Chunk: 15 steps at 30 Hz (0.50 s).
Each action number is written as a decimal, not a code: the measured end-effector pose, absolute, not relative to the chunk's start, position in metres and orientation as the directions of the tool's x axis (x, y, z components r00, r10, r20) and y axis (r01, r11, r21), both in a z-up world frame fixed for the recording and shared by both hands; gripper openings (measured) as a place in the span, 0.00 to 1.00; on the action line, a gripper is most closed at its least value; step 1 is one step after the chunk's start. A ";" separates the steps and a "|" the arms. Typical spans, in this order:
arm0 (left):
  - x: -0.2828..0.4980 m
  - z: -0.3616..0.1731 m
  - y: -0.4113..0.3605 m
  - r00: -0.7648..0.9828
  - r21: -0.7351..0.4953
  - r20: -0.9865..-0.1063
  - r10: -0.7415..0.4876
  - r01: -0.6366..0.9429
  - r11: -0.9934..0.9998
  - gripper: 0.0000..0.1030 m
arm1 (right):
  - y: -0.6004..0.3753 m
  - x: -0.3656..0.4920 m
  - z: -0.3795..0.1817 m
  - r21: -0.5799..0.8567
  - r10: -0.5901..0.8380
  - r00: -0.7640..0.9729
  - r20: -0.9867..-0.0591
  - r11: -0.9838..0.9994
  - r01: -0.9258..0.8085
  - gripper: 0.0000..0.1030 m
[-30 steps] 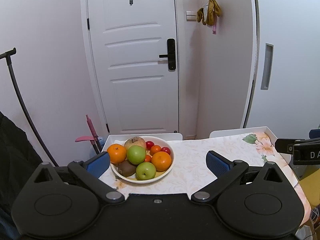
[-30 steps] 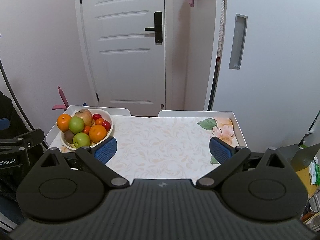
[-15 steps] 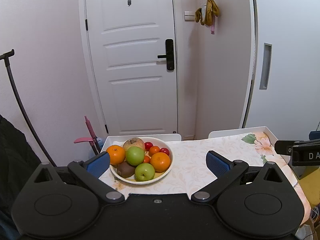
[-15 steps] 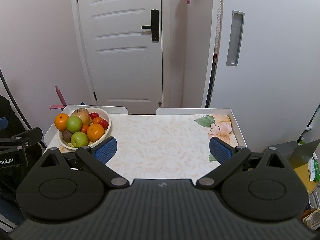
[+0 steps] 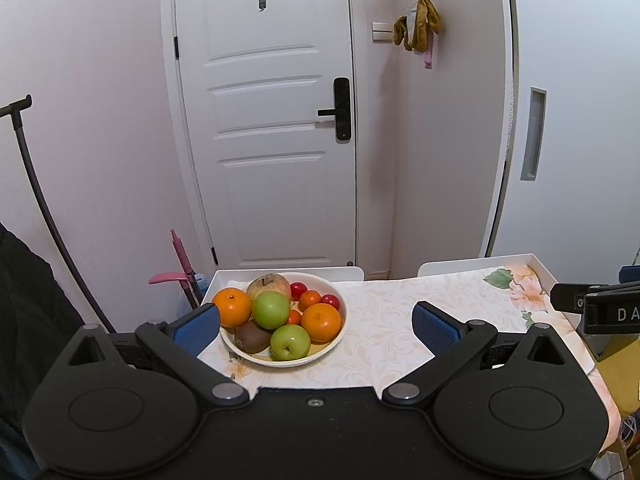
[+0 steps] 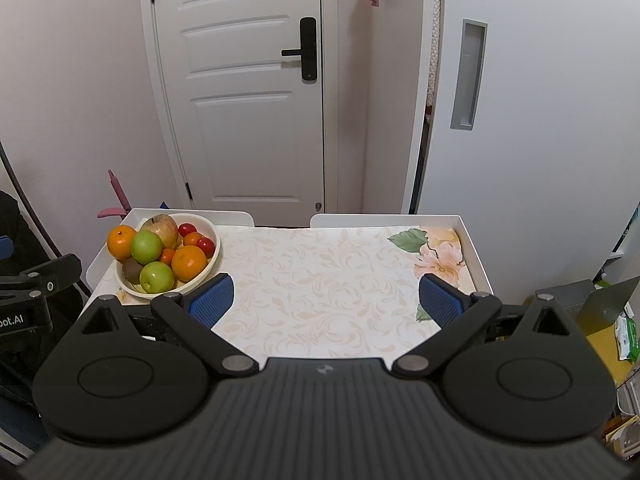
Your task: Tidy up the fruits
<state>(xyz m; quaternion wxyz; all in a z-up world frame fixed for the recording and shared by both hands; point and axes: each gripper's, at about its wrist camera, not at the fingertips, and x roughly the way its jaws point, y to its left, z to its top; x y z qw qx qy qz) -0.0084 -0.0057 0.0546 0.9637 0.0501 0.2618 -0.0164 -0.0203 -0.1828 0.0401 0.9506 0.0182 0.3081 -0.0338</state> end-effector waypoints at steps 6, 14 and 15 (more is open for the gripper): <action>-0.008 0.053 -0.004 0.858 0.083 -0.514 -0.003 0.053 0.995 1.00 | -0.182 -0.020 0.040 0.013 -0.054 0.807 -0.589 0.997 0.076 1.00; -0.008 0.053 -0.004 0.859 0.082 -0.512 -0.002 0.052 0.995 1.00 | -0.182 -0.019 0.039 0.012 -0.057 0.805 -0.591 0.997 0.079 1.00; -0.007 0.053 -0.004 0.859 0.077 -0.512 -0.006 0.053 0.996 1.00 | -0.182 -0.019 0.039 0.012 -0.057 0.805 -0.591 0.997 0.079 1.00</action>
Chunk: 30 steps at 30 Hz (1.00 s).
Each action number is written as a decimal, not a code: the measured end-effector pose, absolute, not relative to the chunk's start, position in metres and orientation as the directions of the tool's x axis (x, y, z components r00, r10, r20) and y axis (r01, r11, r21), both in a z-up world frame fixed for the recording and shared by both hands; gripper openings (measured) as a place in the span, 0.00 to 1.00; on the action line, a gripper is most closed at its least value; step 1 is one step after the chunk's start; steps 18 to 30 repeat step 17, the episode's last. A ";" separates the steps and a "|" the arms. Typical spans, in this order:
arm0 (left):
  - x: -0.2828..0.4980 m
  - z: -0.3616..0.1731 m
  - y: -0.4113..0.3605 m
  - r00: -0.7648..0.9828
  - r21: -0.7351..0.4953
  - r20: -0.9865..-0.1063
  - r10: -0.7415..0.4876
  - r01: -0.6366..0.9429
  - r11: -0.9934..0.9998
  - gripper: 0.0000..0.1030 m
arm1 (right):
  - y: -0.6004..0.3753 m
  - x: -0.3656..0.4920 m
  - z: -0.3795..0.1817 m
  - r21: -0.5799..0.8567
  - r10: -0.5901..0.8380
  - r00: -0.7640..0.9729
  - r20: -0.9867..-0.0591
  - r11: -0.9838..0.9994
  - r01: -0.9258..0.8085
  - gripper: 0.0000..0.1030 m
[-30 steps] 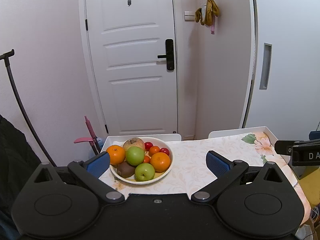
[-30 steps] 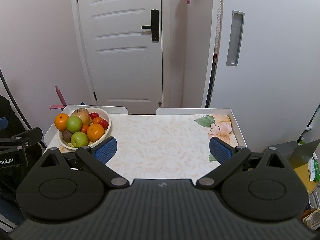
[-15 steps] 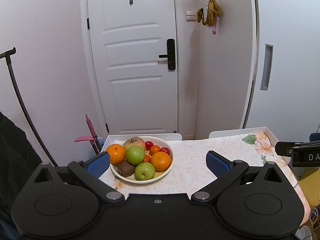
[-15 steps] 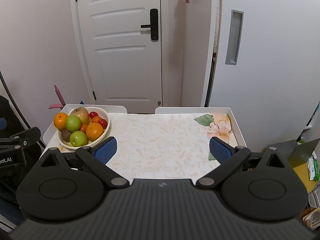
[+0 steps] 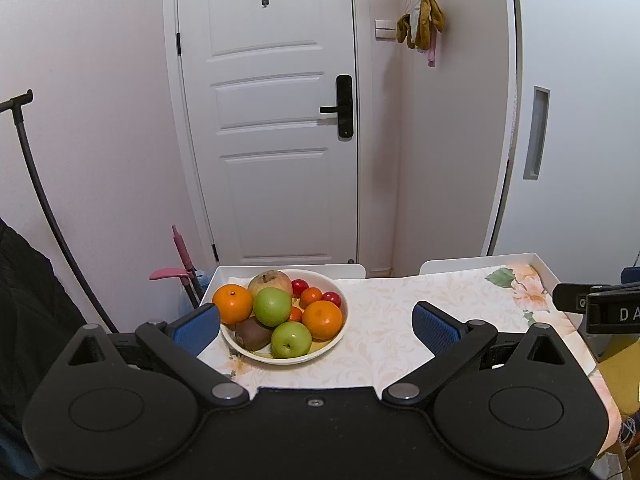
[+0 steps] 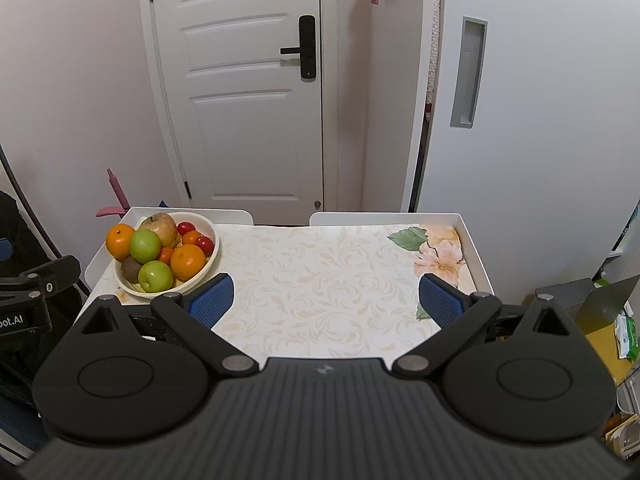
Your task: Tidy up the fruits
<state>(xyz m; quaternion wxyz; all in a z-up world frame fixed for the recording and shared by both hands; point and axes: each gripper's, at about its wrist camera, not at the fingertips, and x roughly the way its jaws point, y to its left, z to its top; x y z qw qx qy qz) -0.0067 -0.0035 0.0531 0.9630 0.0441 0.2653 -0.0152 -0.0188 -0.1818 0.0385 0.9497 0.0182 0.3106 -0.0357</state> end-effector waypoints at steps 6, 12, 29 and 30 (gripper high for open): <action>-0.005 0.052 -0.001 0.858 0.060 -0.513 -0.004 0.041 0.997 1.00 | -0.182 -0.018 0.038 0.013 -0.057 0.804 -0.591 0.997 0.080 1.00; -0.004 0.051 -0.002 0.863 0.077 -0.506 0.006 0.038 0.996 1.00 | -0.181 -0.018 0.038 0.015 -0.056 0.804 -0.592 0.997 0.080 1.00; -0.002 0.051 0.000 0.863 0.068 -0.506 -0.001 0.041 0.997 1.00 | -0.180 -0.016 0.036 0.016 -0.055 0.802 -0.594 0.997 0.080 1.00; -0.002 0.051 0.000 0.863 0.068 -0.506 -0.001 0.041 0.997 1.00 | -0.180 -0.016 0.036 0.016 -0.055 0.802 -0.594 0.997 0.080 1.00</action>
